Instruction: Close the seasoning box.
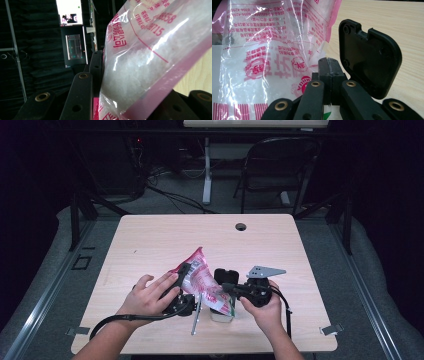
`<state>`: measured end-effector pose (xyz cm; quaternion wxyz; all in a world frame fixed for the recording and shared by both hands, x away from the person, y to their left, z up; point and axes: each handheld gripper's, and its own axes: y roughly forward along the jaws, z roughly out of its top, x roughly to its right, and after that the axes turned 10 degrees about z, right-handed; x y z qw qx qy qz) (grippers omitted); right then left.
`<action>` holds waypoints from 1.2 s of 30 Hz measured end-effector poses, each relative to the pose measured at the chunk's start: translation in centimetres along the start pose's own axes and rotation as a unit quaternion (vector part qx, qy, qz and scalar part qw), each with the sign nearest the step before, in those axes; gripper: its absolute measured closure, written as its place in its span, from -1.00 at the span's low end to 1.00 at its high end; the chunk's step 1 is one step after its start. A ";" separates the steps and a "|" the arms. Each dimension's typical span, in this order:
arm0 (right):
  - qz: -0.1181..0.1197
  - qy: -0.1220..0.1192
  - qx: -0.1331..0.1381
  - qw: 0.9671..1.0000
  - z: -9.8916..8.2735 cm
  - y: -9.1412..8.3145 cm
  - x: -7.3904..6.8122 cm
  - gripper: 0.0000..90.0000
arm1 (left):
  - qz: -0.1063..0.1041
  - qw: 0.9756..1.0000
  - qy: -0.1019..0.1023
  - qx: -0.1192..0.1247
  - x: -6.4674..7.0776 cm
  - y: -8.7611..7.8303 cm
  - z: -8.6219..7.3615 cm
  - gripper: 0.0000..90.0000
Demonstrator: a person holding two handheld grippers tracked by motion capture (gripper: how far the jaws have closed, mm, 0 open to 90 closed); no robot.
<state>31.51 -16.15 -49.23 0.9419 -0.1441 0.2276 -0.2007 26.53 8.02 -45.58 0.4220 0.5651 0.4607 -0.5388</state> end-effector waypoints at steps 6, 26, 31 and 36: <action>0.000 0.000 0.000 1.000 0.0 0.0 0.0 1.00 | 0.000 1.000 -0.001 -0.001 0.0 0.0 0.0 0.59; 0.000 0.000 0.000 1.000 0.0 0.0 0.0 1.00 | -0.001 1.000 -0.001 0.000 0.0 0.0 0.0 0.59; 0.000 0.001 0.000 1.000 0.0 0.0 0.0 1.00 | 0.000 1.000 -0.001 0.001 0.0 0.0 0.0 0.59; -0.001 0.000 -0.002 1.000 0.0 0.0 0.0 1.00 | -0.002 1.000 -0.001 0.000 0.0 0.0 0.0 0.59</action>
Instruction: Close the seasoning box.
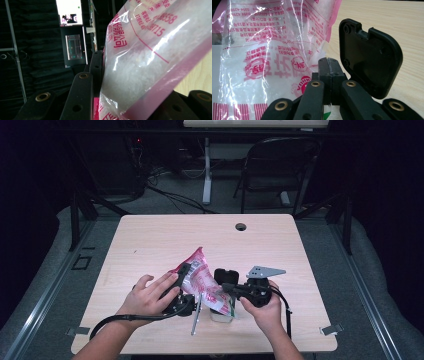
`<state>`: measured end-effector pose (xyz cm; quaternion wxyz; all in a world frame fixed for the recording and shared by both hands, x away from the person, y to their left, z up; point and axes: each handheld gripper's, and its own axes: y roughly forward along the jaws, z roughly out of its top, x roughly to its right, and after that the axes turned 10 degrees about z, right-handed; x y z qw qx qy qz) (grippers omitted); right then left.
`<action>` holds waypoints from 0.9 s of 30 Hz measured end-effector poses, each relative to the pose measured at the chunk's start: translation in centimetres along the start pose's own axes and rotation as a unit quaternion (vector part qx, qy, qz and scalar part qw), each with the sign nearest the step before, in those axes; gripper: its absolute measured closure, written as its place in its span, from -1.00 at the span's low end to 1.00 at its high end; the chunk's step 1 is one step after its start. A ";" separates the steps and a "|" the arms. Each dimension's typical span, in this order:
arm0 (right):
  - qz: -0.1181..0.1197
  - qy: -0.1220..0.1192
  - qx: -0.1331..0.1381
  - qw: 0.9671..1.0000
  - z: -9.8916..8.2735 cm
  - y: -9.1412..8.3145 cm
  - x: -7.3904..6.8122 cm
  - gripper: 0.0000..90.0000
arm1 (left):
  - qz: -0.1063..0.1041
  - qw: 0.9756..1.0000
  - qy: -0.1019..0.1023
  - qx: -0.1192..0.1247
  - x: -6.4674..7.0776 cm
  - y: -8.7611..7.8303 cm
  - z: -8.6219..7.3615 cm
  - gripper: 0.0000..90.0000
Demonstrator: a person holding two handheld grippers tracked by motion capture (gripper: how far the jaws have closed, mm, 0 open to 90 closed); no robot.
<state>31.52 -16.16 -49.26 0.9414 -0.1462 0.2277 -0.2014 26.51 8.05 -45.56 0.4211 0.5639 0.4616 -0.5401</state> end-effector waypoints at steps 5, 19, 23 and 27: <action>0.002 0.001 0.002 1.000 0.0 0.0 0.0 1.00 | -0.003 1.000 -0.004 -0.002 0.0 0.0 0.0 0.59; -0.001 0.001 0.006 1.000 0.1 -0.2 0.0 1.00 | -0.006 1.000 -0.012 -0.007 0.4 0.1 -0.4 0.60; 0.000 -0.001 0.005 1.000 0.1 -0.3 0.0 1.00 | -0.009 1.000 -0.021 -0.008 0.6 0.1 -0.6 0.60; 0.000 0.001 0.009 1.000 0.2 -0.3 -0.1 1.00 | -0.013 0.999 -0.034 -0.012 0.7 0.1 -0.8 0.60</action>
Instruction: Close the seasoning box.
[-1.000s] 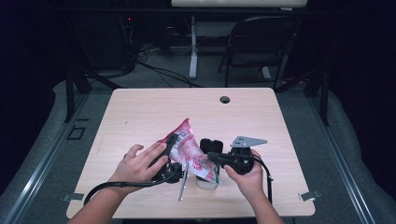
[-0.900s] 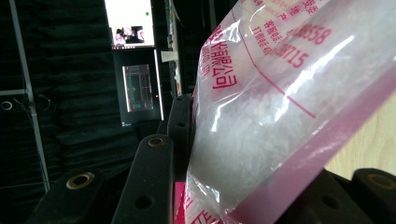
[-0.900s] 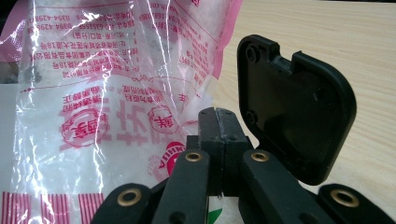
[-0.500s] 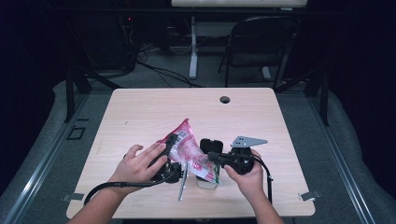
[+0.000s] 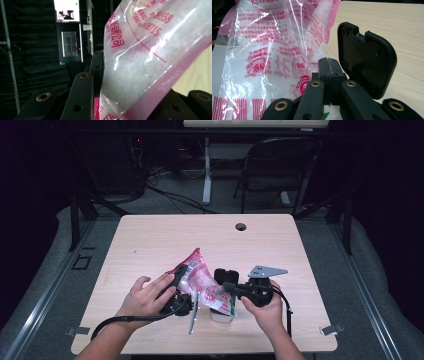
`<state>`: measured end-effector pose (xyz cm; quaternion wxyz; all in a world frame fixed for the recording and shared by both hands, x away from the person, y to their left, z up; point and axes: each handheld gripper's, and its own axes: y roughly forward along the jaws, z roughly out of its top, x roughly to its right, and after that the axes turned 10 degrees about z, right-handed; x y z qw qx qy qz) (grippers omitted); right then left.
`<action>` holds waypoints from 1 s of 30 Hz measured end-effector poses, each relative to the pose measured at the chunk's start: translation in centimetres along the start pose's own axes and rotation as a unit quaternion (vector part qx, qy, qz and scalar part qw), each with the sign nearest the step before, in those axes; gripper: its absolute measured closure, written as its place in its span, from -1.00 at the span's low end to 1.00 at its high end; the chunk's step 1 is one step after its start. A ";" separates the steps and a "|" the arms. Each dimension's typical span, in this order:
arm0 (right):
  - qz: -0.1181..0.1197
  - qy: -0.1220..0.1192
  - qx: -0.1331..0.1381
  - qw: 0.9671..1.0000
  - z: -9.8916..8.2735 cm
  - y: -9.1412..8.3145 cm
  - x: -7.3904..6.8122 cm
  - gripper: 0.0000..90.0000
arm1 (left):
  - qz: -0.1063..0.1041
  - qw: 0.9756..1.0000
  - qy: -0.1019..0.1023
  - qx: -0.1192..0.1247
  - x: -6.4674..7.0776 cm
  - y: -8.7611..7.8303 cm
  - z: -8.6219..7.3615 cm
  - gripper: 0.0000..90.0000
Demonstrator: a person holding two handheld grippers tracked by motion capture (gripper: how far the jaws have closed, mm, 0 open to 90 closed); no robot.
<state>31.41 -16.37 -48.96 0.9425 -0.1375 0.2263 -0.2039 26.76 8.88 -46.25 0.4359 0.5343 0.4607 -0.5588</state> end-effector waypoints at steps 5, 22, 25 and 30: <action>0.000 -0.002 0.001 1.000 0.1 -0.1 -0.1 1.00 | -0.007 1.000 -0.014 -0.005 0.2 0.0 -0.2 0.61; -0.001 -0.001 -0.004 1.000 0.0 -0.1 0.0 1.00 | 0.004 1.000 0.001 -0.001 0.0 -0.1 0.1 0.61; -0.001 0.001 -0.001 1.000 0.0 0.0 0.1 1.00 | 0.005 1.000 0.002 0.000 0.0 -0.1 0.1 0.61; -0.002 0.002 -0.005 1.000 -0.1 0.1 0.1 1.00 | 0.008 1.000 0.010 0.001 -0.1 -0.3 0.3 0.62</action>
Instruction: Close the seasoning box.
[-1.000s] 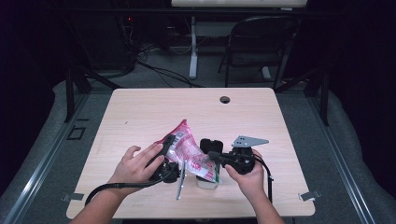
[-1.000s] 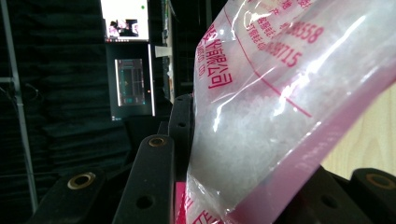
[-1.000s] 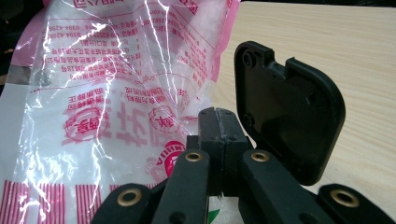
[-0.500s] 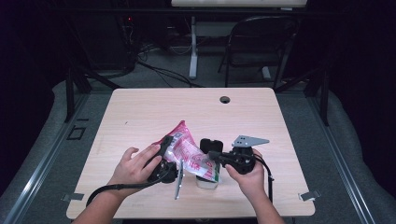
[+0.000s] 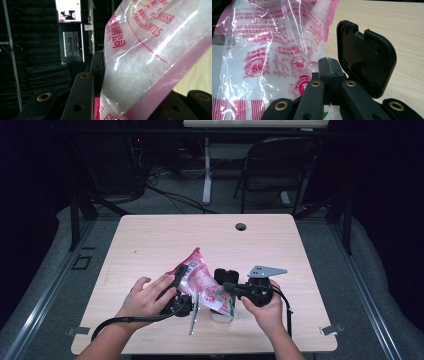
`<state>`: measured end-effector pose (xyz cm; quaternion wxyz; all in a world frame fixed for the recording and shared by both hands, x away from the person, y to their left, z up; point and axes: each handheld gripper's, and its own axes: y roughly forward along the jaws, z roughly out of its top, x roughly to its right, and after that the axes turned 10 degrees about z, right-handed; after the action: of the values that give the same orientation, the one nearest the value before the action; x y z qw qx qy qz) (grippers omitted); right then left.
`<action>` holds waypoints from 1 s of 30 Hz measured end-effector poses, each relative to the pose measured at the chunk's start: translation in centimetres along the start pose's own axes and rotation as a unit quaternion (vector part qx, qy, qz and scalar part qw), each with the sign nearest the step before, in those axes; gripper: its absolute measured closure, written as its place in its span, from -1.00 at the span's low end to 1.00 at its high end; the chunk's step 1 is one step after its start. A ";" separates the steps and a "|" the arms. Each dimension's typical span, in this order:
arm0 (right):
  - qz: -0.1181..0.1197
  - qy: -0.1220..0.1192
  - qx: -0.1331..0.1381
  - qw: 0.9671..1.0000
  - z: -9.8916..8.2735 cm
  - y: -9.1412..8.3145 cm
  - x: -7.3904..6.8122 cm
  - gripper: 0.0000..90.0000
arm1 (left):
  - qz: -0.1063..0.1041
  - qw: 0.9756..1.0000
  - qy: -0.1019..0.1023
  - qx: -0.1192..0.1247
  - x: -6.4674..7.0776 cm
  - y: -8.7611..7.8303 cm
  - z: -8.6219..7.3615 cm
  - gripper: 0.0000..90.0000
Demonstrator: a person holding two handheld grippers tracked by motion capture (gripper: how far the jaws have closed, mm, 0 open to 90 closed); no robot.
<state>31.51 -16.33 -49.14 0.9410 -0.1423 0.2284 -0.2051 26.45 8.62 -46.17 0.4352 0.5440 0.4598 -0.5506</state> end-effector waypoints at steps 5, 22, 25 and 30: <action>-0.001 -0.002 -0.007 1.000 0.0 0.0 0.0 1.00 | 0.005 1.000 0.007 0.006 -0.2 -0.1 0.2 0.62; -0.012 -0.007 -0.012 1.000 -0.2 0.0 0.0 1.00 | 0.013 1.000 0.019 0.011 -0.2 -0.4 0.5 0.63; -0.012 -0.007 -0.012 1.000 -0.2 0.0 0.0 1.00 | 0.012 1.000 0.019 0.010 -0.2 -0.4 0.6 0.63; -0.012 -0.008 -0.013 1.000 -0.2 -0.1 0.0 1.00 | 0.005 1.000 0.011 0.009 -0.1 -0.3 0.4 0.63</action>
<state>31.42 -16.45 -49.23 0.9385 -0.1586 0.2217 -0.2119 26.05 8.25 -46.05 0.4275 0.5562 0.4570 -0.5468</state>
